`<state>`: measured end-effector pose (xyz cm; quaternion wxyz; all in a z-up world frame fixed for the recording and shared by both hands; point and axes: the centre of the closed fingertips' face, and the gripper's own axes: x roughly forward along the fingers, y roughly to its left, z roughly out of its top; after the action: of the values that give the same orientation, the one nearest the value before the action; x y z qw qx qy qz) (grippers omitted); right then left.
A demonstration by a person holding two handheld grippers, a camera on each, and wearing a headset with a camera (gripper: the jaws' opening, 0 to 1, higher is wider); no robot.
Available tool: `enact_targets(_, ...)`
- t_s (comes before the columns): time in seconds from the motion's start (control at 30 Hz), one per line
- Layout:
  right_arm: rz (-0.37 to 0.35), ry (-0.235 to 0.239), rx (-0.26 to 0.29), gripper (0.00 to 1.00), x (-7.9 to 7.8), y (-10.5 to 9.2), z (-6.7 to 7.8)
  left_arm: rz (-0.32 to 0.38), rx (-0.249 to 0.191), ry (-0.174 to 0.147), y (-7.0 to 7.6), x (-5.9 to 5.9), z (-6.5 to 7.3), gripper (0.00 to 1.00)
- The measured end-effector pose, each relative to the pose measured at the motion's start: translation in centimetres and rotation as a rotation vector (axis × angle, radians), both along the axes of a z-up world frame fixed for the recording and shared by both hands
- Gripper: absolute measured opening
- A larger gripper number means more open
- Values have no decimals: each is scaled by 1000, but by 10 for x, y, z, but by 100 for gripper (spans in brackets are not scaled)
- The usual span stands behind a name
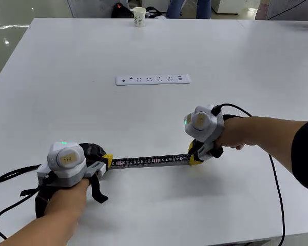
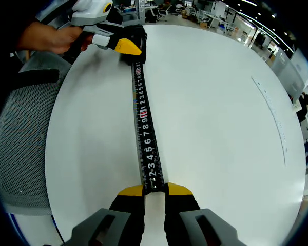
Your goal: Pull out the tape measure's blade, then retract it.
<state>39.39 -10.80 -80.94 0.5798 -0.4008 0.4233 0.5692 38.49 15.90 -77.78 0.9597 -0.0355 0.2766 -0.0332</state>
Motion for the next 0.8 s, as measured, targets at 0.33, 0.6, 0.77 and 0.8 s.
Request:
enact_targets(0.33, 47, -13, -30, 11, -1, 4, 0, -3, -4, 6, 1, 2, -1, 62)
enact_targets(0.6, 42, -13, -32, 11, -2, 6, 0, -6, -6, 9, 1, 1, -1, 62)
enact_targets(0.77, 33, -14, -36, 11, -2, 7, 0, -7, -6, 12, 2, 1, -1, 62)
enact_targets(0.8, 31, -13, -36, 11, -2, 7, 0, -6, -6, 12, 2, 1, -1, 62)
